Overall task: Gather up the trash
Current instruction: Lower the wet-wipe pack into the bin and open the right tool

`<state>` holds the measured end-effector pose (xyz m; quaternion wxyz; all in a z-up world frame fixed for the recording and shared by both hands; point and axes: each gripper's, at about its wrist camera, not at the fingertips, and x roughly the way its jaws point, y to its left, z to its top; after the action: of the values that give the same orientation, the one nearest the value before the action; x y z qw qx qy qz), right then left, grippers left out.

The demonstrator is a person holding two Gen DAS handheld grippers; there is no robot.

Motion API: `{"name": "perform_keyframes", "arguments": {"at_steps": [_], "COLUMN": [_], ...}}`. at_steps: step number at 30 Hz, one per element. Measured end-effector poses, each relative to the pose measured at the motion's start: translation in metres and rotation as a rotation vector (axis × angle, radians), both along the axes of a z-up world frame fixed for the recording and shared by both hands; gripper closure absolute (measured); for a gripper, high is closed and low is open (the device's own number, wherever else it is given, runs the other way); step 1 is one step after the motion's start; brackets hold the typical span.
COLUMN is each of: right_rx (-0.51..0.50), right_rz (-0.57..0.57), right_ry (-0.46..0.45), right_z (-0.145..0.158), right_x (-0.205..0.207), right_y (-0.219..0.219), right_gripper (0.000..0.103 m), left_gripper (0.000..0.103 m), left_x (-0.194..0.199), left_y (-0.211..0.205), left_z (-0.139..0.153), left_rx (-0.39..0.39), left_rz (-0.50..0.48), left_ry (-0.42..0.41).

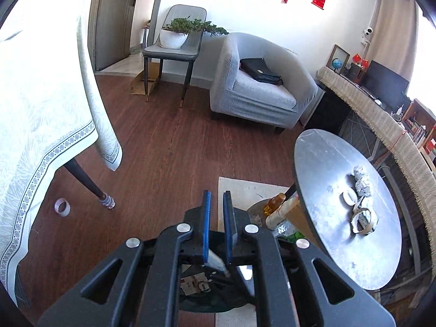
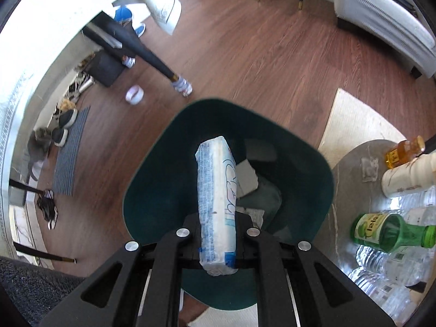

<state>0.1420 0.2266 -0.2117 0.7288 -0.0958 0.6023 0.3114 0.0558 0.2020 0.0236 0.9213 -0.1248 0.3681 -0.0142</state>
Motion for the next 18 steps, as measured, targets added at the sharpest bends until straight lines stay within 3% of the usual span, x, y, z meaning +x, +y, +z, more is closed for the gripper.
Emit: {"name": "perform_keyframes", "arguments": {"at_steps": [4, 6, 8, 12, 18], "right_rx": [-0.046, -0.062, -0.079, -0.083, -0.036], "right_rz": [0.025, 0.036, 0.049, 0.063, 0.086], "right_ry": [0.039, 0.041, 0.033, 0.018, -0.007], "right_z": [-0.017, -0.022, -0.024, -0.019, -0.001], "right_x": [-0.003, -0.006, -0.01, -0.014, -0.014], "right_y": [0.008, 0.01, 0.011, 0.009, 0.006], "right_gripper": [0.086, 0.069, 0.063, 0.062, 0.062], "left_gripper": [0.093, 0.092, 0.091, 0.088, 0.078], "left_x": [0.0, -0.001, -0.002, -0.007, -0.007], "left_y": [-0.008, -0.012, -0.016, -0.018, -0.004], "left_z": [0.01, 0.014, 0.017, 0.02, 0.024], "left_rx": [0.007, 0.016, 0.035, 0.069, 0.012], "left_rz": [-0.01, -0.014, -0.019, -0.017, 0.01], "left_ry": [-0.031, -0.04, -0.045, -0.059, -0.069]}}
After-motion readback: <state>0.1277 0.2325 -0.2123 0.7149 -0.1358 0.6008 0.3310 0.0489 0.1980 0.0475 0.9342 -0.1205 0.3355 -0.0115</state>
